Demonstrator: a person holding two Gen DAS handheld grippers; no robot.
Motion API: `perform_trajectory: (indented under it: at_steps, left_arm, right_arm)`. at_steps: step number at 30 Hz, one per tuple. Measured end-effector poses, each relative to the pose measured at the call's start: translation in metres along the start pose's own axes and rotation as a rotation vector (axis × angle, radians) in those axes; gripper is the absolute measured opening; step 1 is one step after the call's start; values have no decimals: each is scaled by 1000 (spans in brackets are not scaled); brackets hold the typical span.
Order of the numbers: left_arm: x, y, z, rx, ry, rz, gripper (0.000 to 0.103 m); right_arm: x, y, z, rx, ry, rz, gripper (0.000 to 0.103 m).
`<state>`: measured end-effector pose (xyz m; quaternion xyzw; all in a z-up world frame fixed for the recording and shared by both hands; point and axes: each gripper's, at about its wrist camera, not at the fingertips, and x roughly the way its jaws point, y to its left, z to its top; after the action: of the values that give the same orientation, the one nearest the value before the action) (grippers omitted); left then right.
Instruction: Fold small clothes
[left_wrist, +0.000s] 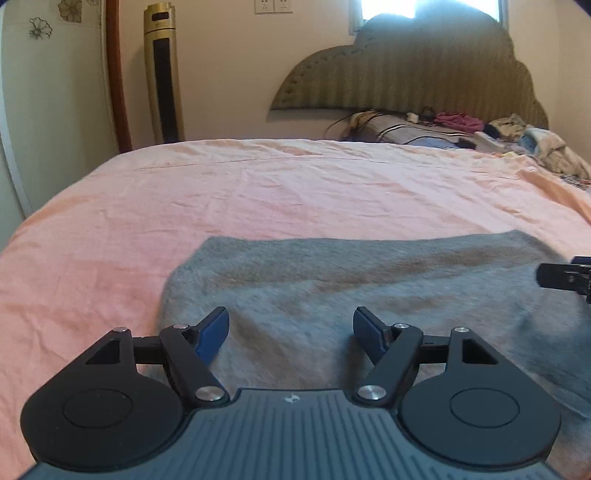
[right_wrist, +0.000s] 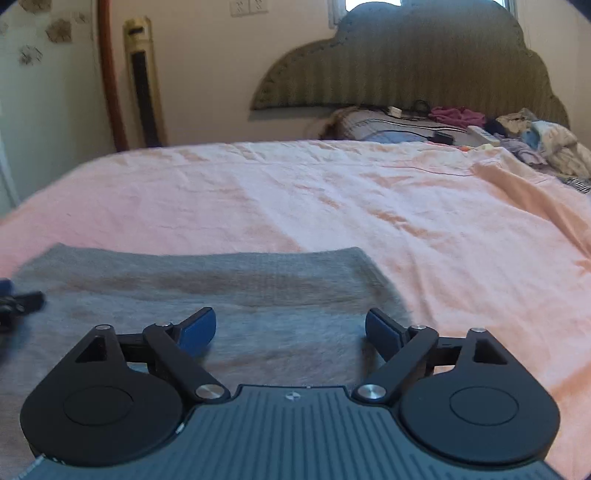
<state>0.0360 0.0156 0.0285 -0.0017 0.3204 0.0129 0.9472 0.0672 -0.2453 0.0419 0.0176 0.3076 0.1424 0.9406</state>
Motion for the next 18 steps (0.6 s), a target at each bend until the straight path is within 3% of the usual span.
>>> perform_trajectory:
  at_steps: [3, 4, 5, 7, 13, 16, 18]
  left_arm:
    - [-2, -12, -25, 54, 18, -5, 77]
    - [-4, -10, -34, 59, -25, -6, 78]
    - [-5, -6, -38, 55, -42, -19, 79]
    - [-4, 4, -37, -2, -27, -34, 83]
    - [-4, 4, -37, -4, -31, -25, 84]
    - [-4, 4, -36, -4, -31, -22, 84]
    - [-4, 4, -37, -5, -31, -24, 84]
  right_arm:
    - [-2, 19, -18, -88, 63, -30, 102]
    - [4, 18, -27, -117, 99, -61, 103]
    - [4, 12, -37, -128, 79, -48, 103]
    - [-4, -12, -40, -47, 39, 1, 103]
    - [-17, -11, -32, 3, 92, -81, 103]
    - [-32, -2, -29, 42, 55, 0, 103]
    - [-27, 6, -34, 6, 91, 1, 103]
